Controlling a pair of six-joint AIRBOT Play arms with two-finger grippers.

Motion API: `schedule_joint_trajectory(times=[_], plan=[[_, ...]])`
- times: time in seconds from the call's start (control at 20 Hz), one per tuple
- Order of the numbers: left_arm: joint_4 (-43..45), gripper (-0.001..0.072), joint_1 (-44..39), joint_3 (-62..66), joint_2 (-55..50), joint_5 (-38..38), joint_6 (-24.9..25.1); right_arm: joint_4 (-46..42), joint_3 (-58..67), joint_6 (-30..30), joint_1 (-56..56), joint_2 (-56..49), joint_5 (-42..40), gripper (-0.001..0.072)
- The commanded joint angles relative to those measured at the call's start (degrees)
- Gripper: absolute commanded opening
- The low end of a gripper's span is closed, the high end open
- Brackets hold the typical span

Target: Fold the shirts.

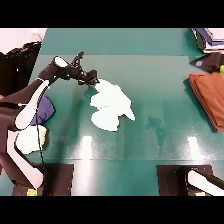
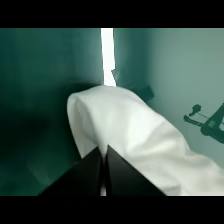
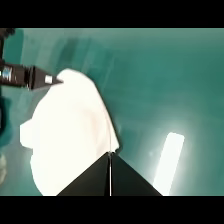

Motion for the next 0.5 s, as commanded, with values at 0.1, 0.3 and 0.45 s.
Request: schedule_joint_trajectory(times=[0.1,0.3,0.45], plan=[[5.11,0.0024,0.66,10.51,-0.48,-10.51,2.51,0.0,-14.47,-1.68,10.27,-0.02,-4.39,0.0021],[19.61,0.0025,0.66,15.76,5.84,-17.4,2.56,3.04,-23.69,-1.75,23.47,-3.96,-10.03,0.0454],[23.91,0.0025,0.66,15.78,10.95,-17.44,2.54,12.63,-25.16,-6.84,30.01,-10.91,-14.12,0.0454]])
